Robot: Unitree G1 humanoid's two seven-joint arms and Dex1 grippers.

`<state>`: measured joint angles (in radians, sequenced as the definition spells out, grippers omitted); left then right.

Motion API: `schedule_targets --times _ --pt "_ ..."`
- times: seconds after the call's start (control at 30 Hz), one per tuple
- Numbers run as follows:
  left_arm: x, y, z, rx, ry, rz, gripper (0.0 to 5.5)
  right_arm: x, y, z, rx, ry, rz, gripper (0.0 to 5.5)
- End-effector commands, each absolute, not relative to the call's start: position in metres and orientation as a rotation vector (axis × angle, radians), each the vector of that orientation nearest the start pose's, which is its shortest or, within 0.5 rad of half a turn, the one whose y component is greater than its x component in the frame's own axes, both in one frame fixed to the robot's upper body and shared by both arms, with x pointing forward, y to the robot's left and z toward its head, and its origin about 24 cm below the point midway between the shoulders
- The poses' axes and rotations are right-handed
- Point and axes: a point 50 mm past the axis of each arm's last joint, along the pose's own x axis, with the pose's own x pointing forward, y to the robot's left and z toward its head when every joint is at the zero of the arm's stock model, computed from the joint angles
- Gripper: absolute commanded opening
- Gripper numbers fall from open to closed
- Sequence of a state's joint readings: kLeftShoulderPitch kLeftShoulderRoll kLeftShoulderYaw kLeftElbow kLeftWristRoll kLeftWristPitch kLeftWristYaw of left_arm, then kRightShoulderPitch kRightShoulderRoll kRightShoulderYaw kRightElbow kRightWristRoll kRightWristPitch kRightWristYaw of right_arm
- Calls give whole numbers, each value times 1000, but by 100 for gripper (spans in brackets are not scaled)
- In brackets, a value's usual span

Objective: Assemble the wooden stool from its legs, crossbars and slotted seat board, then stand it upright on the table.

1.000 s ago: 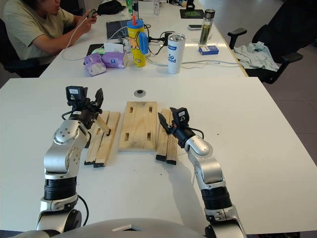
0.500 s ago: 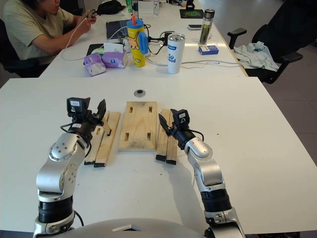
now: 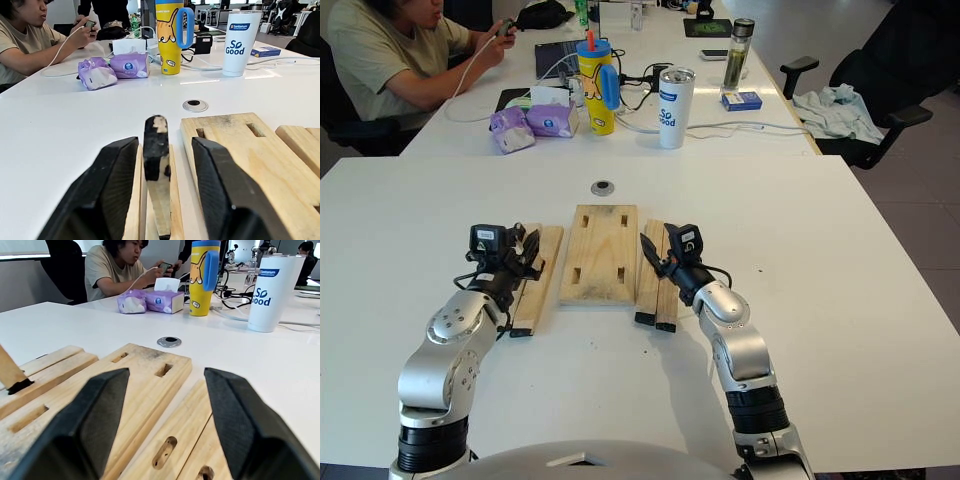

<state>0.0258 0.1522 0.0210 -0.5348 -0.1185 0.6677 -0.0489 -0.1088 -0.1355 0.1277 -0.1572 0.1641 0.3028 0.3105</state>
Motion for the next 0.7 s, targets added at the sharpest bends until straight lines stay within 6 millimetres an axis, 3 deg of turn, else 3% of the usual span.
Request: schedule_targets --times 0.03,0.17,0.33,0.4,0.53,0.7 --pt "233 167 93 39 170 -74 109 266 -115 78 2 59 506 279" --pt "233 166 93 39 163 -74 44 268 -117 78 8 62 484 279" --pt "244 168 105 23 104 -71 40 276 -123 80 -1 54 396 279" --pt "252 170 119 -1 47 -74 40 279 -125 83 3 33 383 279" --pt "273 176 161 -33 -96 -114 40 282 -132 94 86 -27 487 341" --pt "292 166 187 -86 -154 -391 40 295 -147 106 225 -50 599 412"
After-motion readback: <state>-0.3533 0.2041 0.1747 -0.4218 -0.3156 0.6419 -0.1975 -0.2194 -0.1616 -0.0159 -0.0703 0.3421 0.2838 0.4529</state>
